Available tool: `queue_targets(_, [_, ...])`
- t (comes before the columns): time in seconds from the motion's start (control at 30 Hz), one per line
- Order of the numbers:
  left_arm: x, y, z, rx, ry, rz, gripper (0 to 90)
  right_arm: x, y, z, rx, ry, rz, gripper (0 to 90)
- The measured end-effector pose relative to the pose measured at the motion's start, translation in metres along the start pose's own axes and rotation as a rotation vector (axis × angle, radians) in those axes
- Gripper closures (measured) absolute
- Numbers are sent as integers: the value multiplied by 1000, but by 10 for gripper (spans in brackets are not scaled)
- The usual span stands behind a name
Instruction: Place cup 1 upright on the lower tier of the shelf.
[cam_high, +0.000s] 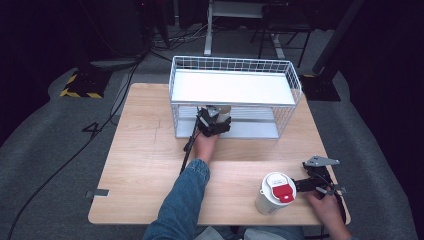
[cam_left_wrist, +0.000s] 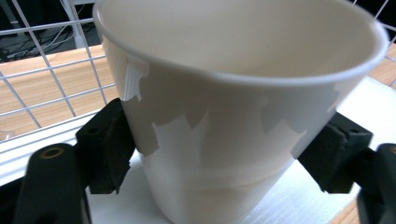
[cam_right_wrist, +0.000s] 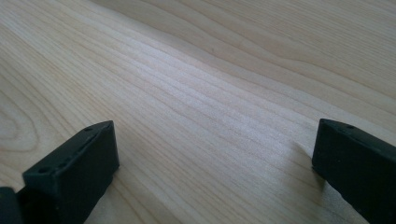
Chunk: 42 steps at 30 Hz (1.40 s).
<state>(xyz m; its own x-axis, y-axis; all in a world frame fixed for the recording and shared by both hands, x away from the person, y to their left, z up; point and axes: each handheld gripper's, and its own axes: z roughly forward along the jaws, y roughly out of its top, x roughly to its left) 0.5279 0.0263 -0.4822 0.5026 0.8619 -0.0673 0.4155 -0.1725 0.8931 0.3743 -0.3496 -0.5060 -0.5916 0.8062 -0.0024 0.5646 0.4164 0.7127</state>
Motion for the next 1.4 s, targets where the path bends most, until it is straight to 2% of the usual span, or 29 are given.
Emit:
queue_targets(0.13, [3,-1,-1,-1,-11,-29,93,0,0,0,0,0,0,7])
queue_targets(0.17, [5,0,-3,3,-7,-21,44,0,0,0,0,0,0,7])
queue_targets(0.27, [4,0,-6,-10,-20,-28,9,0,0,0,0,0,0,7])
queue_targets(0.33, [4,0,-7,-9,-24,-20,2,0,0,0,0,0,0,7])
queue_targets(0.37, [4,0,-10,-4,-24,-2,2,0,0,0,0,0,0,7])
queue_targets(0.4, [2,0,-14,-7,15,-4,2,0,0,0,0,0,0,7])
queue_targets(0.43, [2,0,-16,-10,-32,17,2,0,0,0,0,0,0,7])
queue_targets(0.47, [2,0,-18,-11,-42,22,1,0,0,0,0,0,0,7])
queue_targets(0.57, [-1,0,-25,-7,-33,36,1,0,0,0,0,0,0,7])
queue_targets(0.87, [-6,-3,-48,-11,-59,43,1,0,0,0,0,0,0,6])
queue_targets(0.97, [-9,-3,-61,-20,-69,53,1,0,0,0,0,0,0,7])
queue_targets(1.0, [-9,-3,-61,-20,-69,53,1,0,0,0,0,0,0,7])
queue_targets(1.2, [-12,-3,-90,-28,-96,79,1,0,0,0,0,0,0,7])
queue_targets(1.3, [-12,-3,-97,-31,-101,77,1,0,0,0,0,0,0,7])
queue_targets(1.4, [-11,-3,-110,-25,-115,68,1,0,0,0,0,0,0,7])
